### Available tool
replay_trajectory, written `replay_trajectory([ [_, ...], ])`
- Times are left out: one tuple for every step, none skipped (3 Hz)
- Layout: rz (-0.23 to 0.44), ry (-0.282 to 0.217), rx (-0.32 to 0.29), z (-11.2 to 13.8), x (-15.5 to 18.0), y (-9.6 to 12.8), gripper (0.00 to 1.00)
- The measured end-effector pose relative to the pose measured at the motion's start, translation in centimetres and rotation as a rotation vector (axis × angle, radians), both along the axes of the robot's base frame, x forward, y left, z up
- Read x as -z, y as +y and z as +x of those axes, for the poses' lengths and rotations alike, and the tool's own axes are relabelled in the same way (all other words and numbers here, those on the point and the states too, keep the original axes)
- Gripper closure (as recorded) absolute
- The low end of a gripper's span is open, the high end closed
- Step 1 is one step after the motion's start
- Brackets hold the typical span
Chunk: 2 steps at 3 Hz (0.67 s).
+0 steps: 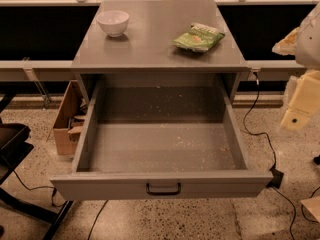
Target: Place green jalapeno chip bag into top drawer
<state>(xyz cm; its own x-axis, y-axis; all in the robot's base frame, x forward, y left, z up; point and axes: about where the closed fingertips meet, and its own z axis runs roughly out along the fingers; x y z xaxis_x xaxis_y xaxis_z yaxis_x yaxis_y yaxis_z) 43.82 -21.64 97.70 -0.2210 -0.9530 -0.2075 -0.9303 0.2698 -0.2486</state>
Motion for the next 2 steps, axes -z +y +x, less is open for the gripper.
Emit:
replay_trajectory([
  [0.0,0.0,0.0,0.0,0.0,0.0,0.0],
  [0.069,-0.032,0.018,1.2,1.2,-0.1,0.0],
])
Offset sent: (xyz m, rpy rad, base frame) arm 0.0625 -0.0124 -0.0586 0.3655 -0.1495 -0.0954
